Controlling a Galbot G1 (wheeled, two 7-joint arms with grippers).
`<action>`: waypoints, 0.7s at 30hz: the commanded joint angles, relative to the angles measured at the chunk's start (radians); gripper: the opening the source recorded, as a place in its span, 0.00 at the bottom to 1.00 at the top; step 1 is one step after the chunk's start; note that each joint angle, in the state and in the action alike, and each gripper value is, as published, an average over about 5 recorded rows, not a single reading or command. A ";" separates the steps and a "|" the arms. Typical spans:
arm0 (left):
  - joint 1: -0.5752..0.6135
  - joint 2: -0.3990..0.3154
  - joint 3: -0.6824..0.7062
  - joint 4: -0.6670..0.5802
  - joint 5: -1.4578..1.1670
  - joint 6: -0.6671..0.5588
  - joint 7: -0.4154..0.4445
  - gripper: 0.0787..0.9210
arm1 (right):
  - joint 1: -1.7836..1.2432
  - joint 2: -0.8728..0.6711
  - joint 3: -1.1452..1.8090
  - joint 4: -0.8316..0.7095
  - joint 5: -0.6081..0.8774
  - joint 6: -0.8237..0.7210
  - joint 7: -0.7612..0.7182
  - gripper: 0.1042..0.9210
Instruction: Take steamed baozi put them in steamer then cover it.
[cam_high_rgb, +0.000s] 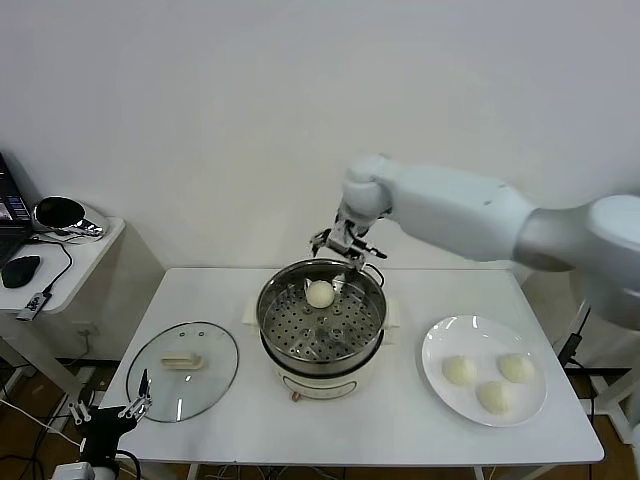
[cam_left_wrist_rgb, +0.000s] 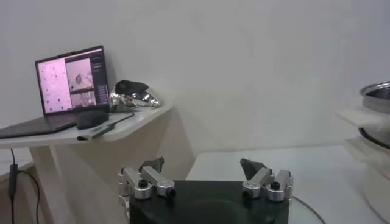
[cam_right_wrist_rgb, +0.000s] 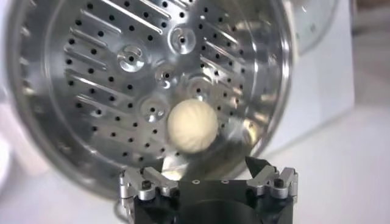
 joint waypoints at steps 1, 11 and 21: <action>-0.002 0.007 0.008 -0.009 0.000 0.002 0.001 0.88 | 0.175 -0.367 -0.113 0.382 0.256 -0.498 -0.010 0.88; 0.002 0.017 0.010 -0.013 0.000 -0.002 0.002 0.88 | 0.030 -0.628 -0.137 0.460 0.097 -0.517 -0.015 0.88; 0.003 0.008 0.008 -0.003 0.003 -0.004 0.002 0.88 | -0.301 -0.664 0.062 0.376 -0.029 -0.421 -0.009 0.88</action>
